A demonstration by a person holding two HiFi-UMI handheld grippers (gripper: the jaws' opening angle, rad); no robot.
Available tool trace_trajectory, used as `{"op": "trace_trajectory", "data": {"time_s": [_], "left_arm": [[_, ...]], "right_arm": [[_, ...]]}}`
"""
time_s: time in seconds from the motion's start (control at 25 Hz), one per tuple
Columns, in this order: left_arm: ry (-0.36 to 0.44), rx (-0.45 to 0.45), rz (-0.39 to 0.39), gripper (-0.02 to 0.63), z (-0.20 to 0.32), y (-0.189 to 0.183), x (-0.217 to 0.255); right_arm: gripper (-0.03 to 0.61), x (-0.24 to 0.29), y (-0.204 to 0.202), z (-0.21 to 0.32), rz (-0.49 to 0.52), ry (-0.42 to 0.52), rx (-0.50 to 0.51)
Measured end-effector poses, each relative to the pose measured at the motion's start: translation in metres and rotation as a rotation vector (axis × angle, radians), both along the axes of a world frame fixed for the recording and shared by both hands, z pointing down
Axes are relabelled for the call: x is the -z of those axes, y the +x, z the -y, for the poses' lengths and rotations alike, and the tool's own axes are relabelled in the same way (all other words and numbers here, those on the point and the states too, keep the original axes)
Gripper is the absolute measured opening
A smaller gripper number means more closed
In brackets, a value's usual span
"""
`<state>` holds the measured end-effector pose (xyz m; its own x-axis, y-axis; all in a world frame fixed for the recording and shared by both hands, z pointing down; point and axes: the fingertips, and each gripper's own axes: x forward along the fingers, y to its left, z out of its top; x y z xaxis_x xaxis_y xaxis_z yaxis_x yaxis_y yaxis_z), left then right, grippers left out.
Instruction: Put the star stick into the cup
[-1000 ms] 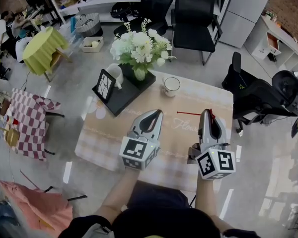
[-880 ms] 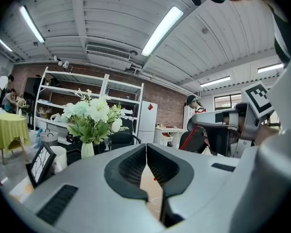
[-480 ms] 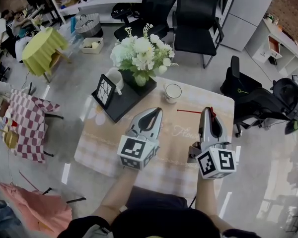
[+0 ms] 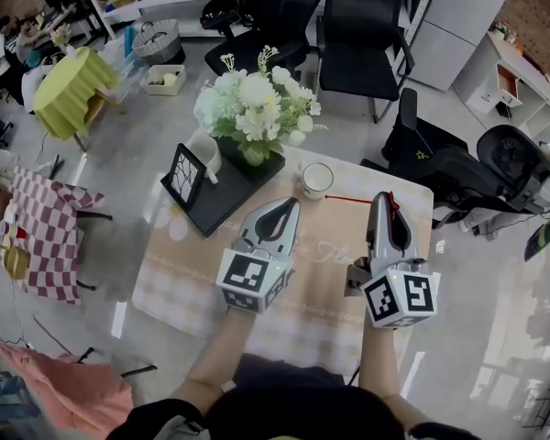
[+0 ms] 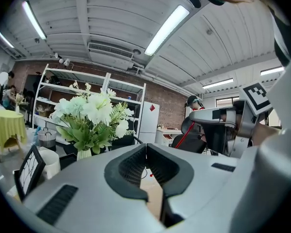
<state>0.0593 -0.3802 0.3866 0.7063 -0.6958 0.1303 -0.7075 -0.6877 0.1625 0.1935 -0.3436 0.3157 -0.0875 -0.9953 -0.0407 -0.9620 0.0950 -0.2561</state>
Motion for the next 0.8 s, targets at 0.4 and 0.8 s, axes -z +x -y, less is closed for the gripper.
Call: {"op": "trace_trajectory", "data": {"time_s": [0.4, 0.8], "left_arm": [[-0.044, 0.013, 0.010, 0.012, 0.031, 0.004, -0.031], [-0.094, 0.018, 0.016, 0.012, 0.053, 0.009, -0.065]], "right_arm": [[0.017, -0.013, 0.003, 0.041, 0.000, -0.014, 0.010], [0.017, -0.043, 0.003, 0.070, 0.014, -0.059, 0.015]]}}
